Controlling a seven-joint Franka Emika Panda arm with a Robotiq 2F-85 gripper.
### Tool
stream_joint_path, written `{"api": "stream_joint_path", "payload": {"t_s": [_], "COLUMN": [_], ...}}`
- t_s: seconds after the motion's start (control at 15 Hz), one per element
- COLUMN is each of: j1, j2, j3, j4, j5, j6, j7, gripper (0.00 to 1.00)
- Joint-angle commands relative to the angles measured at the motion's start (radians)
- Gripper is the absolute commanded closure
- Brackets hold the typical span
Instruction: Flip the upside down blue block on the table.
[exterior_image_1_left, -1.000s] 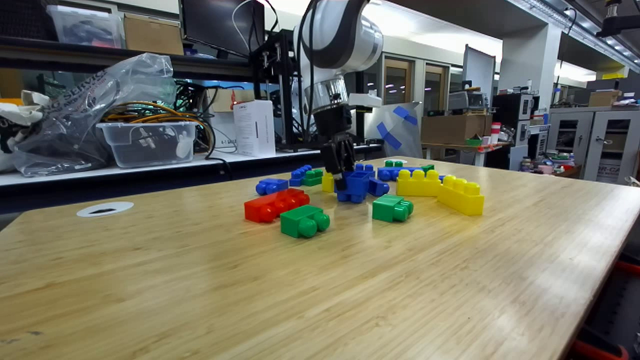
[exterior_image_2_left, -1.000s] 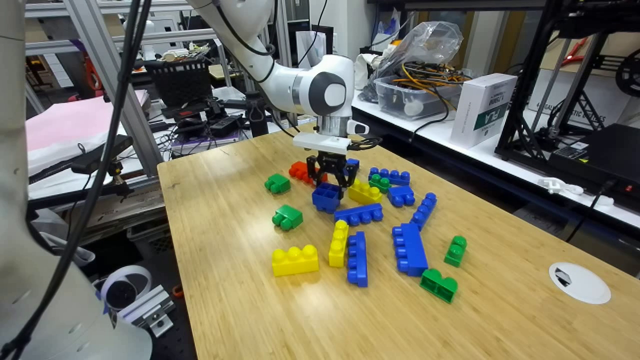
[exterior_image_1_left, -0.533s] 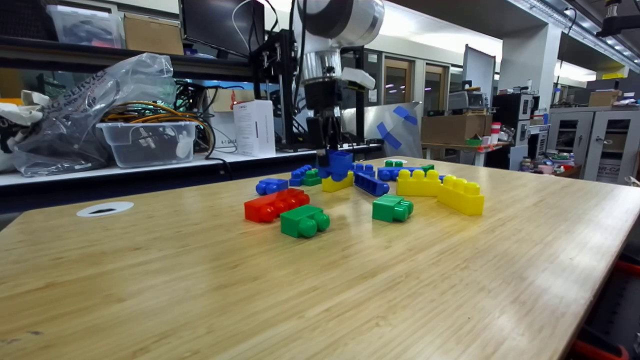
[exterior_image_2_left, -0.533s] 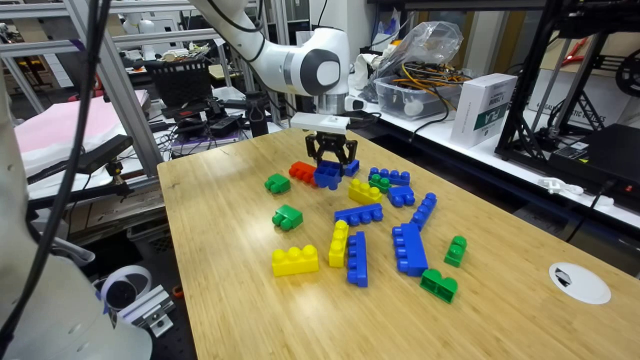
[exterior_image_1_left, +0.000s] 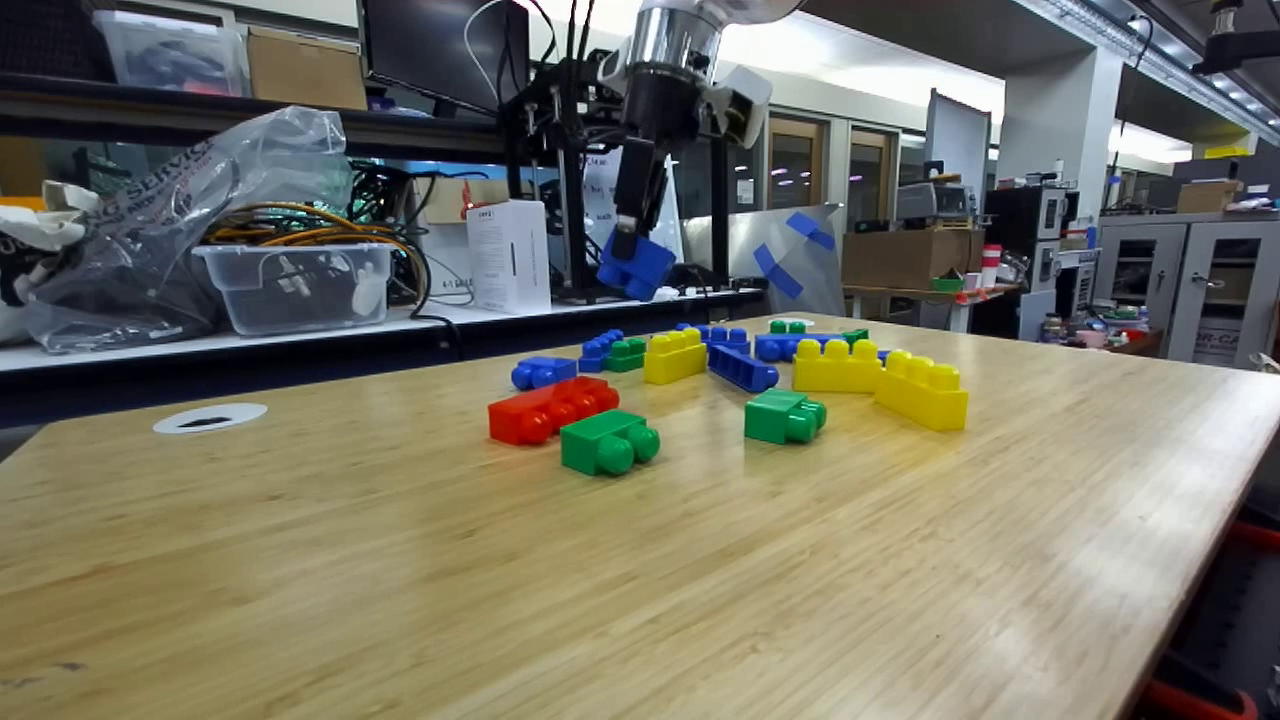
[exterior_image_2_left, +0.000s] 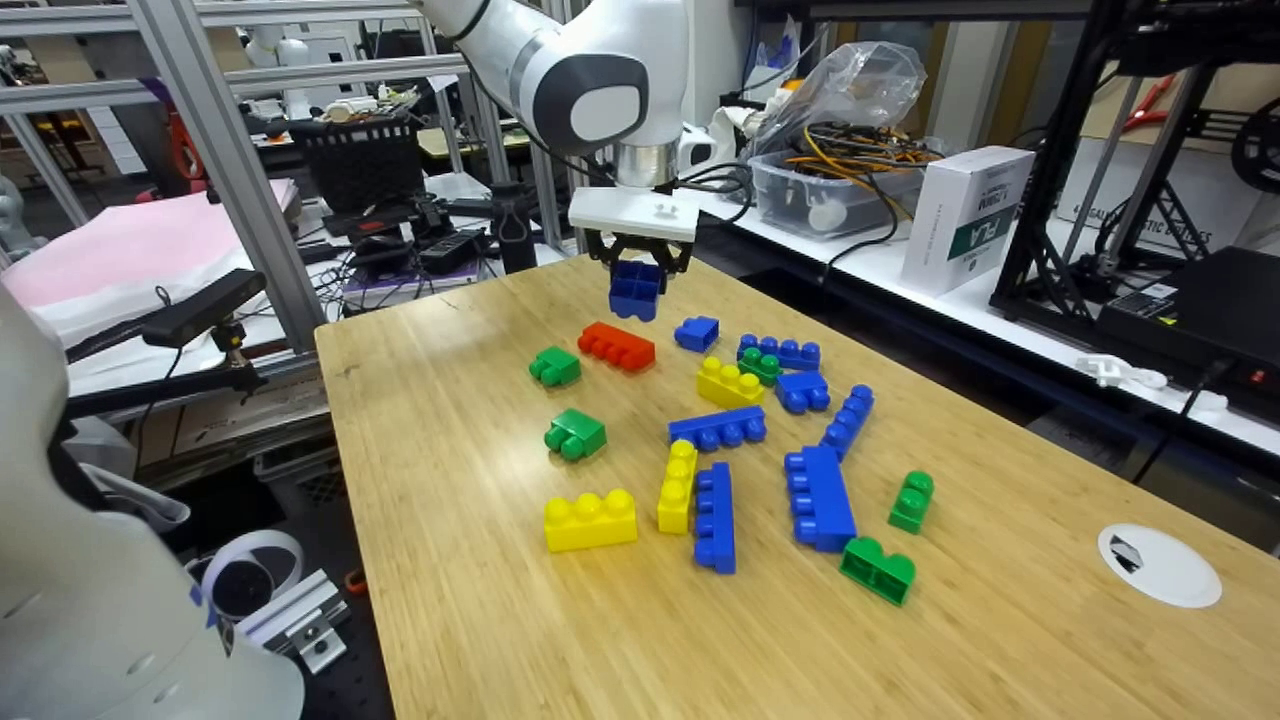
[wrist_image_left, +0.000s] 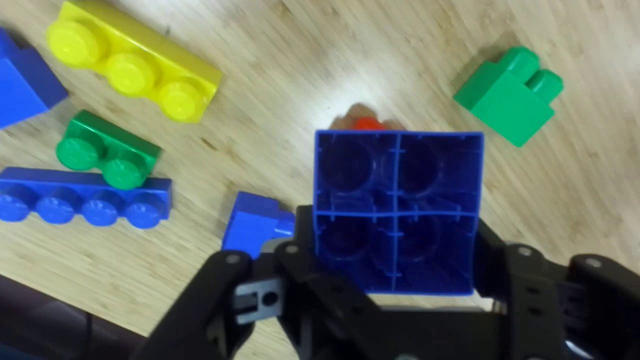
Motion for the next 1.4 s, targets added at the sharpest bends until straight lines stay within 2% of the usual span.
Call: {"api": "stream_joint_path", "payload": {"t_s": [0.0,0.2,0.4,0.47,0.53,0.67,0.93,1.33], "j1": [-0.112,-0.200,-0.272,-0.286,-0.216,-0.221,-0.213,-0.177], "j2": [-0.018,0.001,0.018,0.026,0.036,0.078,0.146,0.180], "j3": [0.109,0.160,0.146,0.119,0.008,-0.057,-0.138,-0.156], "j4": [-0.018,0.009,0.011,0.001,0.002,0.014,0.038,0.085], "j5": [0.213,0.354,0.449,0.471,0.491,0.480,0.460,0.469], "j6": [-0.015,-0.090,-0.206,-0.251,-0.303,-0.392,-0.493,-0.537], "j7": [-0.271,-0.504,-0.734,-0.812,-0.879,-0.970,-1.061,-1.075], "gripper": [0.56,0.56,0.56,0.56,0.56,0.56,0.56,0.56]}}
